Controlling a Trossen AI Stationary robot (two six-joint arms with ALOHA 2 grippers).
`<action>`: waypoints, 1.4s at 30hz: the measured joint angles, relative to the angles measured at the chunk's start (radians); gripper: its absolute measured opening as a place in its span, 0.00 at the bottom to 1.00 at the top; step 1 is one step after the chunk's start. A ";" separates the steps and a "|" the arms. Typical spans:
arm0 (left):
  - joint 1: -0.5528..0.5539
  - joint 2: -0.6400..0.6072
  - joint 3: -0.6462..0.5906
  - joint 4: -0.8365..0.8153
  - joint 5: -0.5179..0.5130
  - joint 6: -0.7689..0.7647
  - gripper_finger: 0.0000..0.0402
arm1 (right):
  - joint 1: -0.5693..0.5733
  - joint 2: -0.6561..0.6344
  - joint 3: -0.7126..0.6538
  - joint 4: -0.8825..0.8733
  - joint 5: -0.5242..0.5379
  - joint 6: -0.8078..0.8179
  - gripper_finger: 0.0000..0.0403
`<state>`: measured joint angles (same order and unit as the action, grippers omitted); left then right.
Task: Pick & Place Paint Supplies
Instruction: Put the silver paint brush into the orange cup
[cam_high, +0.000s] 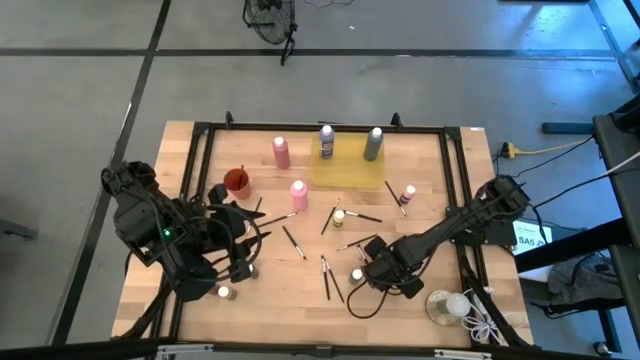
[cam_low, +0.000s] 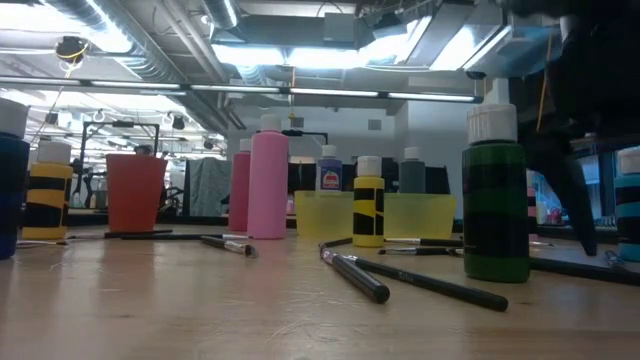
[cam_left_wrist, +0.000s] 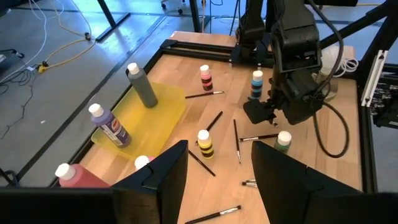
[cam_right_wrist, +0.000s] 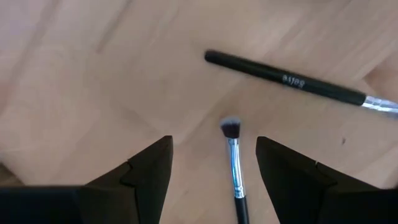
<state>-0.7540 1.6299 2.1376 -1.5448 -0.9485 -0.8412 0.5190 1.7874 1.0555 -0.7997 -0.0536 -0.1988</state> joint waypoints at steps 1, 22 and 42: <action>0.000 0.000 0.000 0.000 0.000 -0.003 0.43 | -0.003 0.000 -0.006 0.009 0.000 0.000 0.58; 0.003 0.000 0.000 0.009 0.000 -0.013 0.43 | -0.005 0.000 -0.032 0.083 -0.013 -0.025 0.44; 0.003 0.000 0.000 0.016 0.000 -0.013 0.43 | -0.004 -0.004 -0.076 0.124 0.002 0.013 0.37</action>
<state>-0.7509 1.6299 2.1380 -1.5285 -0.9489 -0.8539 0.5148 1.7836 0.9791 -0.6762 -0.0521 -0.1857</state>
